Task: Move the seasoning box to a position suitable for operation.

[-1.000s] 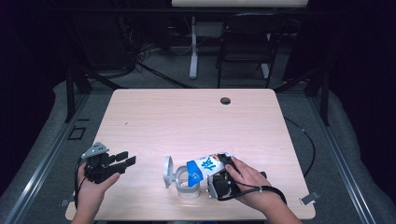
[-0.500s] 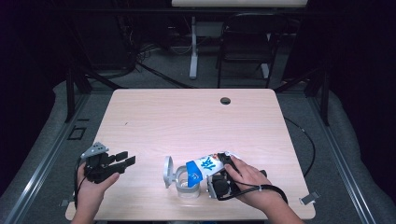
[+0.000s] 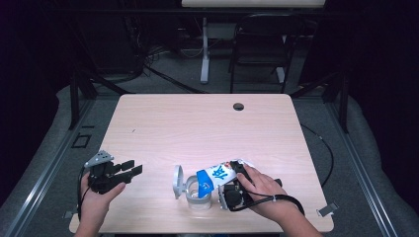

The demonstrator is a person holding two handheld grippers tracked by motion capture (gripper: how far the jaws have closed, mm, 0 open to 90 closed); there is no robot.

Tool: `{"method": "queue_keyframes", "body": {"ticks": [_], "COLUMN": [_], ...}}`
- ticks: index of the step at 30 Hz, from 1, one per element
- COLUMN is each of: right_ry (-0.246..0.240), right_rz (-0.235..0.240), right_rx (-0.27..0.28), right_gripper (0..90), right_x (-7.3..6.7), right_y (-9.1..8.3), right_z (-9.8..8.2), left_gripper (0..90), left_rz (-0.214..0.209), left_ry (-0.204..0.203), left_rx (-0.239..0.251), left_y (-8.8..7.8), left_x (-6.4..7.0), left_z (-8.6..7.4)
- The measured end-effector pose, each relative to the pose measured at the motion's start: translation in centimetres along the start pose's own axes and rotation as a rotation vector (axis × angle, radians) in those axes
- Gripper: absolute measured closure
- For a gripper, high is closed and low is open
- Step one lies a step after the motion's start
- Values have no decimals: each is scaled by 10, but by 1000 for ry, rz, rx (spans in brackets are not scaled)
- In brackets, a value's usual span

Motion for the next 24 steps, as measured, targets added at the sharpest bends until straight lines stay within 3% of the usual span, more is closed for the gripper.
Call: {"method": "queue_keyframes", "body": {"ticks": [10, 20, 24], "right_ry": [-65, -71, -97], "right_rz": [-20, -22, -28], "right_rx": [-13, -19, -29], "right_gripper": [439, 441, 441], "right_x": [3, 3, 4], "right_y": [-1, -1, -2], "right_z": [3, 5, 6], "left_gripper": [551, 551, 551], "left_rz": [-3, -4, -5], "left_ry": [1, 5, 1], "left_rx": [5, 12, 22], "left_y": [-1, -5, -4], "left_x": [-4, -7, -6], "left_z": [-1, 1, 2]}}
Point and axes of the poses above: each handheld gripper's, and its own axes: y roughly forward along the jaws, z roughly out of its top, x roughly to its right, the point moved 3 cm from there along y, roughly forward along the jaws, and after that the axes turned 8 degrees about y, right-handed, at the moved point
